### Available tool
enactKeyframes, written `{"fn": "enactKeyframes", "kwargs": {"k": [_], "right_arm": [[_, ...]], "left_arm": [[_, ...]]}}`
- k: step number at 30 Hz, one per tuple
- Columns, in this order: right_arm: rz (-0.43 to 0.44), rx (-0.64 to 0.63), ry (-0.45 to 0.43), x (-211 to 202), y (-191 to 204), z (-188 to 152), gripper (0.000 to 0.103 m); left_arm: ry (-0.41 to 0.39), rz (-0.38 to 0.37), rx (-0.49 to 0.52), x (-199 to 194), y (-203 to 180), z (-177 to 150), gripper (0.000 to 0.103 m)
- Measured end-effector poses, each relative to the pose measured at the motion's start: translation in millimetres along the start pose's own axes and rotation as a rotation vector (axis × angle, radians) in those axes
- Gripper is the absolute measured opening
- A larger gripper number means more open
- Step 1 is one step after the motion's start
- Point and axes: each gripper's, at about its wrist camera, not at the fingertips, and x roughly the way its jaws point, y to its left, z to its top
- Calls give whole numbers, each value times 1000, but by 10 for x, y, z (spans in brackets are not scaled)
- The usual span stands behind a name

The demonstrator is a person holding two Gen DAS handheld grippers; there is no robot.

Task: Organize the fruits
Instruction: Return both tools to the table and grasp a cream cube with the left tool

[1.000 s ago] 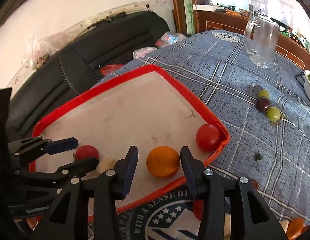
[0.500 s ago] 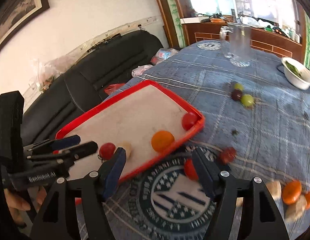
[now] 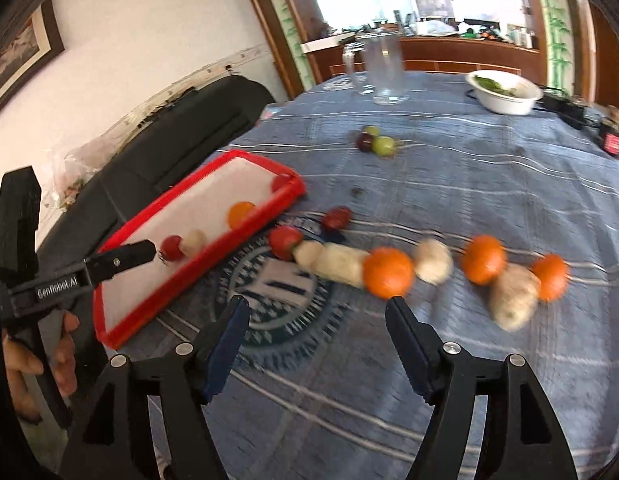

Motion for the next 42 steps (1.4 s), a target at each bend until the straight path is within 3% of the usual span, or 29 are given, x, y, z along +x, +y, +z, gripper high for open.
{"fn": "enactKeyframes", "kwargs": {"k": [13,18,20,24,30,36,42], "right_arm": [[-112,92,-8,-266,-577,-183,72],[-146,104,-8,-276,-712,-136,69],[-159,99,3,-240,-747,-120,59],[-170,112,26,-158,-824,-125,59],[-168,154,36,-99,-983,-131,59],[-159,167,39,-75,-1067,-153,59],[-157,182,49,-3,-1114,-139,53]], "left_arm": [[48,-78,175,226,-634,-96,68],[53,-52,370,347,-912,-114,68],[51,-58,447,391,-1022,-117,68],[42,-94,585,473,-1241,-39,68],[104,-118,755,685,-1503,44,68],[166,-124,847,872,-1600,19,67],[218,-120,902,1022,-1648,-1,59]]}}
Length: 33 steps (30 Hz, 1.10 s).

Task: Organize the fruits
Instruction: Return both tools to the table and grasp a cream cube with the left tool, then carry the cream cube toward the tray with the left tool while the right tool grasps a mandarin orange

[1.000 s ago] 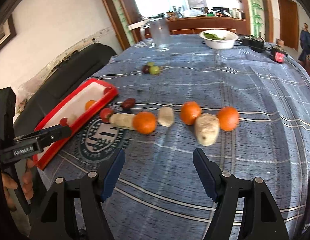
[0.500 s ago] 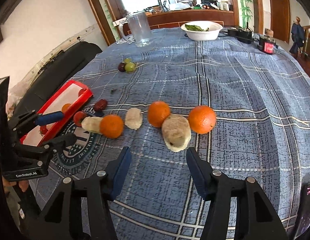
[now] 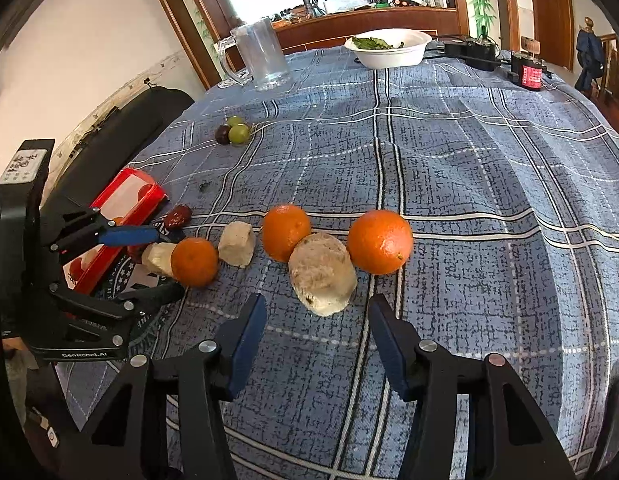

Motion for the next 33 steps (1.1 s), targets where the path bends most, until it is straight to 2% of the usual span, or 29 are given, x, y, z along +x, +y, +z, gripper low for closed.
{"fn": "enactKeyframes", "kwargs": {"k": [3,5,8,10,12,17,20,22,25,30,33], "right_arm": [[5,0,1,19,14,32,51],[2,1,-1,19,20,40,51],[0,10,-1,17,2,46,51],[1,13,0,21,-9,50,51],[-1,17,-1,9,-8,58,51],[-14,29,-42,-142,-62,82,51],[-23,72,-60,-164,-174,115,51],[-14,108,-63,-132,-251,142,47],[13,169,-65,-57,-347,192,42],[34,257,-72,62,-426,288,42],[48,286,-59,160,-469,326,41]], "left_arm": [[-1,-1,15,30,-8,38,59],[-2,-14,20,46,-9,50,52],[-19,9,42,45,-44,58,44],[-25,21,47,37,-68,55,42],[-34,19,46,18,-85,56,36],[-53,-16,29,-80,-188,-7,36],[-55,-62,-16,-135,-226,-91,36],[-58,-89,-58,-181,-261,-180,36],[-70,-97,-115,-261,-275,-294,36],[-94,-113,-206,-293,-212,-387,37],[-105,-104,-224,-263,-219,-373,37]]}}
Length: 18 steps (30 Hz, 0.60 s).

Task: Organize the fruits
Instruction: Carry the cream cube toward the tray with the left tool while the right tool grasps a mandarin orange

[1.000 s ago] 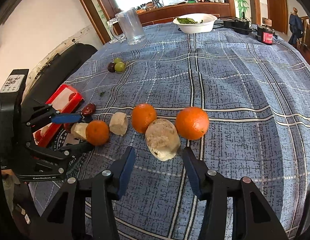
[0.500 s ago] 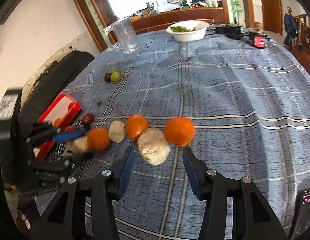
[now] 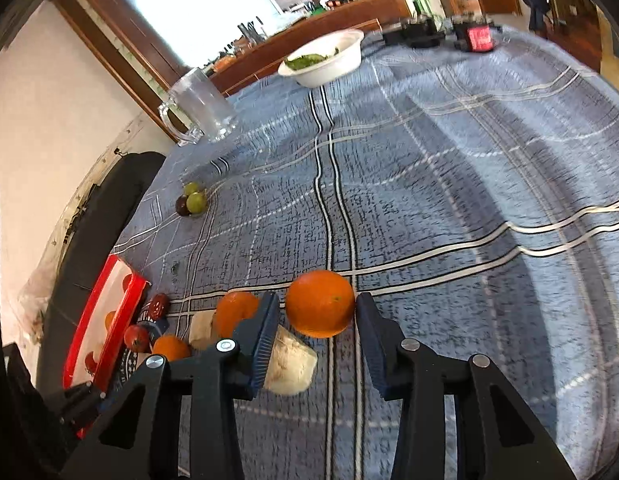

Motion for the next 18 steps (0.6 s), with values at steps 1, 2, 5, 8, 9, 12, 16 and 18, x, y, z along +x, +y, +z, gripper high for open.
{"fn": "enactKeyframes", "kwargs": {"k": [1,2,5,8,9,12,16,18], "right_arm": [[6,15,1,31,-15,17,41],[2,13,-4,34,-11,22,40],[-25,-14,-9,79,52,39,39],[-41,-40,-16,84,114,46,38],[-41,-43,-23,64,133,44,38],[-62,-68,-46,-15,196,25,38],[-37,-90,-59,-155,303,-26,38],[-31,-109,-69,-205,371,-49,38]], "left_arm": [[-3,8,4,5,-14,-4,37],[-7,20,11,8,-37,-12,37],[-19,29,-5,17,-35,-21,37],[-35,16,-50,-15,4,-51,37],[-40,11,-63,-29,21,-65,37],[-47,0,-100,-70,61,-108,37],[-62,4,-136,-145,113,-168,37],[-73,15,-155,-198,147,-199,37]]}}
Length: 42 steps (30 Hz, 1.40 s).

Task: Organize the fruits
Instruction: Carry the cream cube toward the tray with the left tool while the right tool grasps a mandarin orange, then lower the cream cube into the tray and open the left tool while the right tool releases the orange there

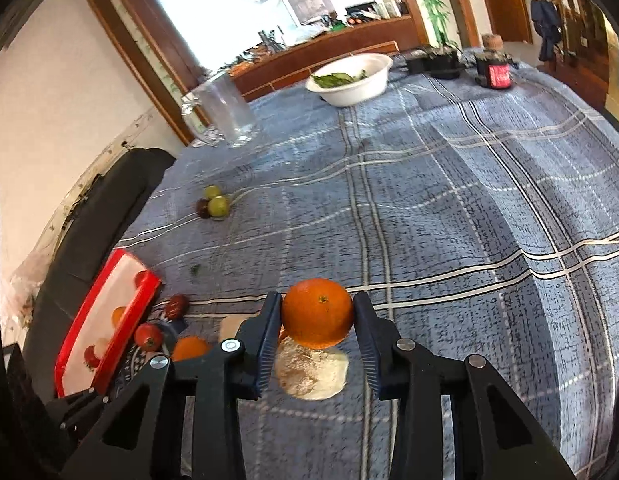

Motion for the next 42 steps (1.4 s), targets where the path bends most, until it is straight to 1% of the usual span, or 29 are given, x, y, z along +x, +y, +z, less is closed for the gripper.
{"fn": "enactKeyframes", "kwargs": {"k": [3,7,9,16,21,27,37,42], "right_arm": [[25,-29,-10,-83,134,-30,38],[31,-95,-37,-221,342,-69,38],[55,-119,-39,-257,458,-71,38],[128,-194,-20,-268,824,-119,37],[163,-241,11,-222,1029,-226,37],[199,-282,43,-173,1198,-319,37],[254,-372,77,-57,1597,-348,37],[289,-414,108,73,1828,-346,37]], "left_arm": [[-20,45,-46,-120,108,-50,37],[-69,70,-122,-353,315,-126,37],[-96,77,-156,-476,404,-156,37],[-159,123,-218,-791,636,-200,37],[-171,152,-253,-840,801,-222,37],[-175,180,-315,-879,1019,-334,37],[-182,233,-375,-1002,1286,-481,37],[-179,250,-403,-1029,1431,-523,37]]}}
